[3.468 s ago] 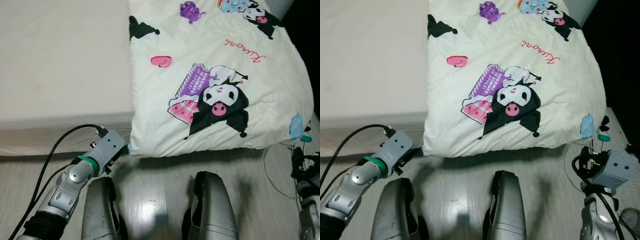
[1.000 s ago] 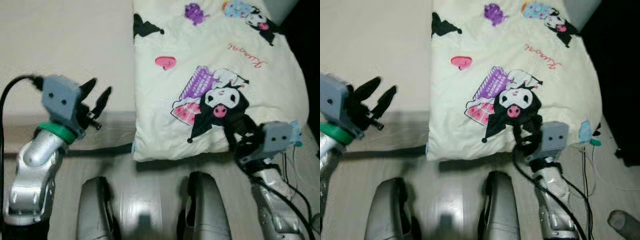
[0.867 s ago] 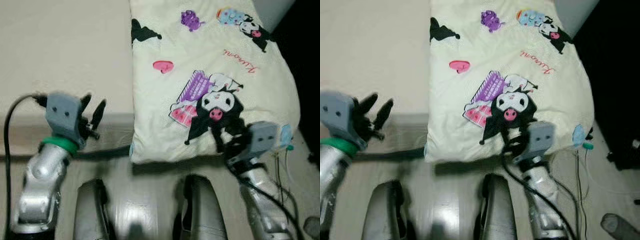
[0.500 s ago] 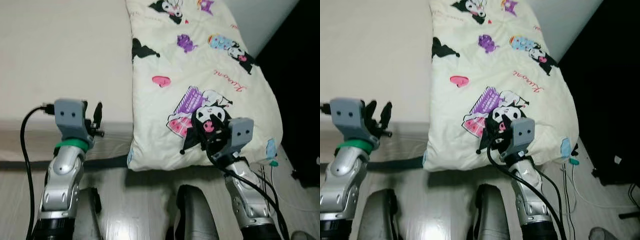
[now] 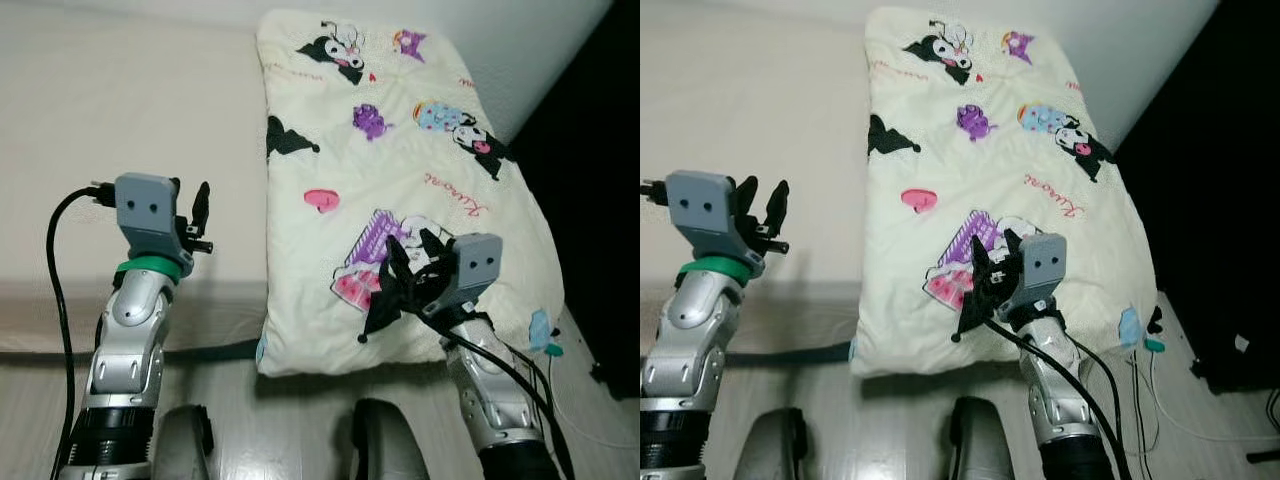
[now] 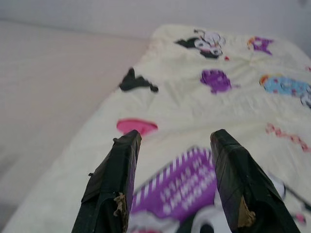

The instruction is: Clean up the room

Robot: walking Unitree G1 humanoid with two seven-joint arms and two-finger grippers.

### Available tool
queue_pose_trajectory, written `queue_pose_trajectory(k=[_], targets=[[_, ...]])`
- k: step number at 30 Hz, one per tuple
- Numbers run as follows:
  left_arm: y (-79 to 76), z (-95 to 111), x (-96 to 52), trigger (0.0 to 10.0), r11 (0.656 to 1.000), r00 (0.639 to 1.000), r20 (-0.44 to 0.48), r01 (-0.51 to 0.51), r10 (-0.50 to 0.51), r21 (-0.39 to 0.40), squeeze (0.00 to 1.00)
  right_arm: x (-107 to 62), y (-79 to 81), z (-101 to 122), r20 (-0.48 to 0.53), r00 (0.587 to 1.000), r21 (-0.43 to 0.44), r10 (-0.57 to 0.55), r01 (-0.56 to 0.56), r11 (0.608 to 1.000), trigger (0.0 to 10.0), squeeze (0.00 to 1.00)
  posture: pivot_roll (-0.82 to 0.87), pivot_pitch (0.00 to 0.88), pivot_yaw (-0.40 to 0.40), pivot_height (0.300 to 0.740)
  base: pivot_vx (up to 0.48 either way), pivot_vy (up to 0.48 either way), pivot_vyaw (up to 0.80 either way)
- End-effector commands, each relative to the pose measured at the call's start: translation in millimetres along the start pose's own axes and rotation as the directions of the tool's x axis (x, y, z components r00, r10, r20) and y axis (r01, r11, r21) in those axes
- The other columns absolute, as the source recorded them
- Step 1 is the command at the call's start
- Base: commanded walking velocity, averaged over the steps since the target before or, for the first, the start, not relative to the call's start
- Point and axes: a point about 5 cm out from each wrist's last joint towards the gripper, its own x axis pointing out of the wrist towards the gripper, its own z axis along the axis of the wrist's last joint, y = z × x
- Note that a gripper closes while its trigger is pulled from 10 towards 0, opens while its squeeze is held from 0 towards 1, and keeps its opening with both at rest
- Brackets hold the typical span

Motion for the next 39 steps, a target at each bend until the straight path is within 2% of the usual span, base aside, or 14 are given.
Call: queue_pose_trajectory(k=[1,8,27,39], targets=[[-6.1,-5,0.0,10.0,1.000,1.000,-0.012,0.013,-0.013,0.004,0.00,-3.7,-6.5,-4,-0.016,1.000,-0.011,-0.018,0.017,1.000,10.0,0.00,0.07,0.000,-0.080,0.604,0.000,0.000,0.00],[-24.3,-8,6.6,10.0,0.998,0.998,-0.027,0.058,-0.059,-0.023,0.00,-3.1,-13.5,-3,-0.017,0.999,-0.020,-0.045,0.044,0.999,10.0,0.00,0.07,0.000,-0.066,0.634,0.000,0.000,0.00],[-36.9,-9,13.6,10.0,0.995,0.995,-0.011,0.098,-0.098,-0.032,0.00,-5.2,-13.7,-9,-0.020,0.998,-0.017,-0.054,0.053,0.998,10.0,0.00,0.06,0.007,-0.057,0.724,0.000,0.000,0.00],[-38.9,-8,15.3,10.0,0.993,0.994,-0.008,0.111,-0.111,-0.033,0.00,-3.4,-8.1,-14,-0.038,0.999,0.011,-0.034,0.035,0.999,10.0,0.00,0.07,0.009,-0.052,0.740,0.000,0.000,0.00]])
